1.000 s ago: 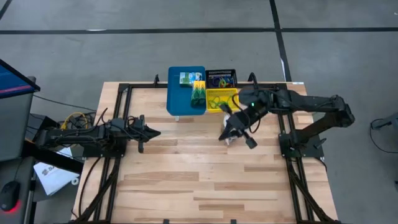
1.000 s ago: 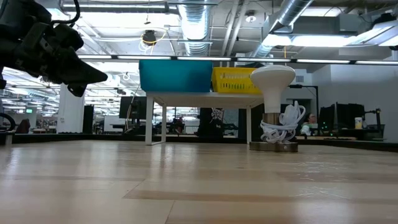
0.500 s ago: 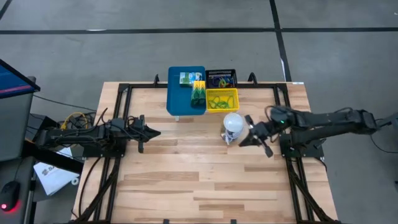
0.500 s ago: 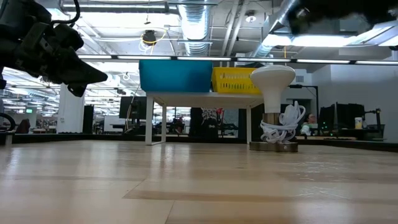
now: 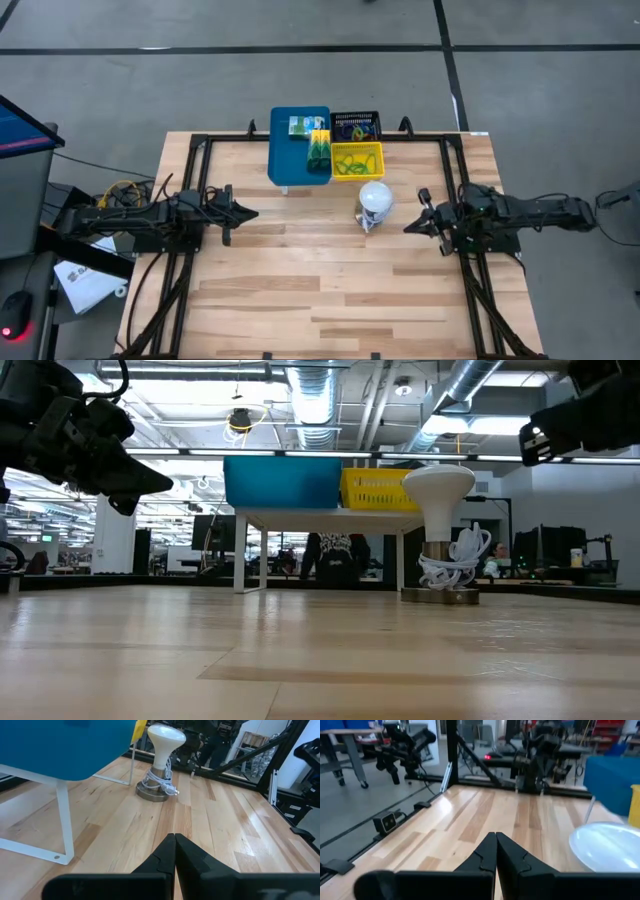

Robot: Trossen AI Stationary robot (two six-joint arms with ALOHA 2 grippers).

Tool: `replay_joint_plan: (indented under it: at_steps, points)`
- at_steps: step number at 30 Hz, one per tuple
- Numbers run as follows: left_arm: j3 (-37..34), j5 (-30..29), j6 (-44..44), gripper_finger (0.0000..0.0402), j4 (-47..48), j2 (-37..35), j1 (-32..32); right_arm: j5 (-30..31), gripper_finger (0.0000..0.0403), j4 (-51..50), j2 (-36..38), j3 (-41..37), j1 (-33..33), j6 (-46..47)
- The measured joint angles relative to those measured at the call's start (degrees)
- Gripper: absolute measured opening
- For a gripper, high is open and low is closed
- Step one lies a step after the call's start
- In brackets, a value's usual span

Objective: Pick & Place Office Desk Supplies
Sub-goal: Return to Home Position

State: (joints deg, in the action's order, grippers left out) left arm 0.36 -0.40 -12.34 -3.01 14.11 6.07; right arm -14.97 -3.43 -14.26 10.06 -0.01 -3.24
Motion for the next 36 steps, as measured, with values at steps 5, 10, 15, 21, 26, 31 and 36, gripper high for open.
replay_joint_plan:
  at_steps: [5,10,15,21,26,31,36]
  points:
    - [0.0,0.0,0.0,0.0,0.0,0.0,0.0,0.1,0.0,-0.7,6.3,-2.6,0.0,0.6]
    - [0.0,0.0,0.0,0.0,0.0,0.0,0.0,0.1,0.0,-1.4,12.5,-6.5,0.0,5.3]
    - [0.0,0.0,0.0,0.0,0.0,0.0,0.0,1.2,0.0,-0.5,14.1,-7.2,0.0,7.1]
    - [0.0,0.0,0.0,0.0,0.0,0.0,0.0,6.7,0.0,-0.4,12.8,-7.5,0.0,2.6]
    - [0.0,0.0,0.0,0.0,0.0,0.0,0.0,7.8,0.0,-0.5,11.8,-7.5,0.0,4.3]
    - [0.0,0.0,0.0,0.0,0.0,0.0,0.0,7.8,0.0,-0.5,11.7,-7.5,0.0,7.7]
    - [0.0,0.0,0.0,0.0,0.0,0.0,0.0,7.6,0.0,-0.5,11.7,-7.5,0.0,7.4]
